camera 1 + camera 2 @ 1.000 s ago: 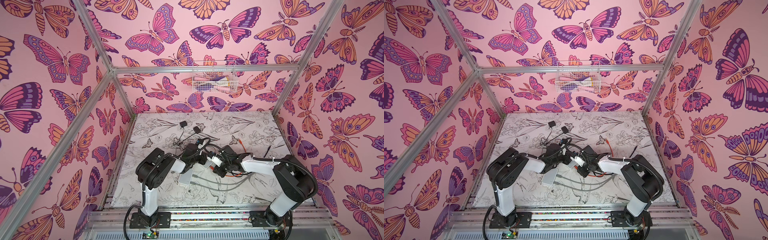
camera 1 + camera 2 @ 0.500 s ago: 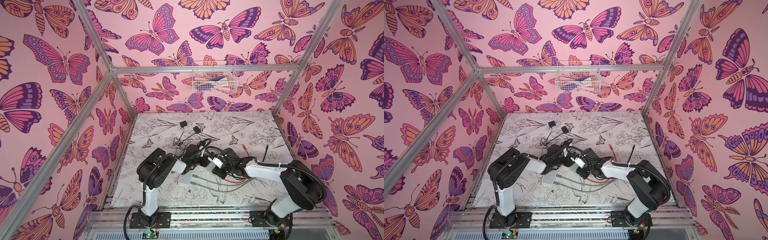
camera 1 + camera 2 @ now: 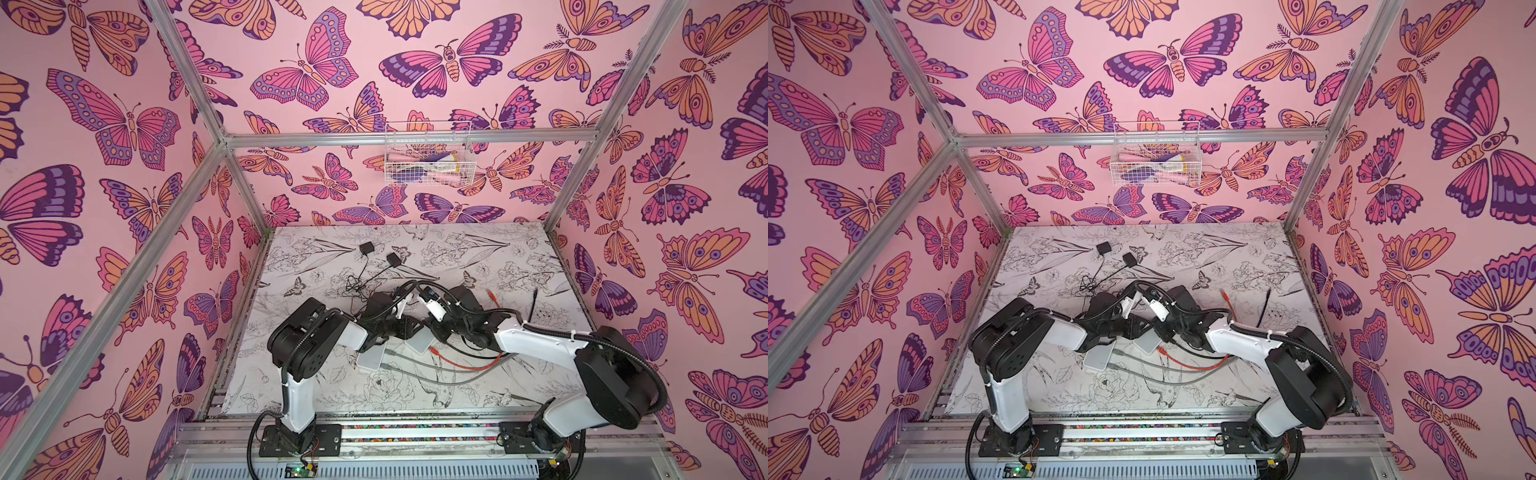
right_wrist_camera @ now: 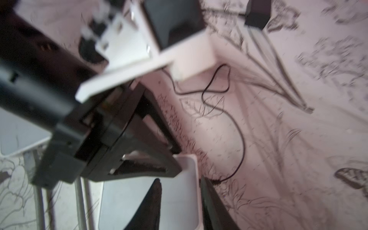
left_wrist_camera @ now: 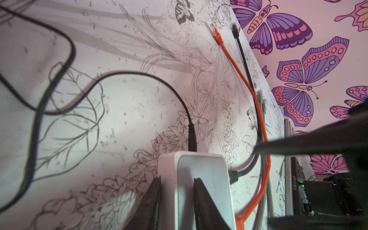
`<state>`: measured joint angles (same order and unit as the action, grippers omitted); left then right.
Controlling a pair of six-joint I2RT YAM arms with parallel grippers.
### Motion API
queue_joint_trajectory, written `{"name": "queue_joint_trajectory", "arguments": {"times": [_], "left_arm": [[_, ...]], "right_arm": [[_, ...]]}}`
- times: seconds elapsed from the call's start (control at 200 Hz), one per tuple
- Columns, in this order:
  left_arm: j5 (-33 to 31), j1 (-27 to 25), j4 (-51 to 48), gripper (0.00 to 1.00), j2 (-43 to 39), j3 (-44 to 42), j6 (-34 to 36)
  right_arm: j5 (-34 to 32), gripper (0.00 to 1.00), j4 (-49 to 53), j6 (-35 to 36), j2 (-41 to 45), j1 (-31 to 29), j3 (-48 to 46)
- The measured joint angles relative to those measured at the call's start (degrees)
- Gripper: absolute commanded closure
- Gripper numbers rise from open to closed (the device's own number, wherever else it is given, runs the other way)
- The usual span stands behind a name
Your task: Insert the plug into the switch port
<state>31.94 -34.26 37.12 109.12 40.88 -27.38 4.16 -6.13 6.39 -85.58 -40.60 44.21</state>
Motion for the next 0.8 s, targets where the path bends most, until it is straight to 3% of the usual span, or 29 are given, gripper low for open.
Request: {"name": "queue_joint_trajectory", "arguments": {"times": [0.175,0.496,0.802], "left_arm": [[0.61,1.86,-4.33,0.67,-2.99,-1.38,-1.01],[-1.68,4.52,-12.20,0.65,-10.12,-3.34,-1.57],[-1.81,4.63,-14.86,0.65,-13.81,-3.37,-1.64]], "right_arm": [[-0.55,0.64,-1.64,-0.17,5.07,0.00,-2.05],[0.22,0.67,6.56,-0.22,15.43,0.00,-4.72],[-0.48,0.69,14.40,-0.94,11.78,-5.27,-6.01]]}}
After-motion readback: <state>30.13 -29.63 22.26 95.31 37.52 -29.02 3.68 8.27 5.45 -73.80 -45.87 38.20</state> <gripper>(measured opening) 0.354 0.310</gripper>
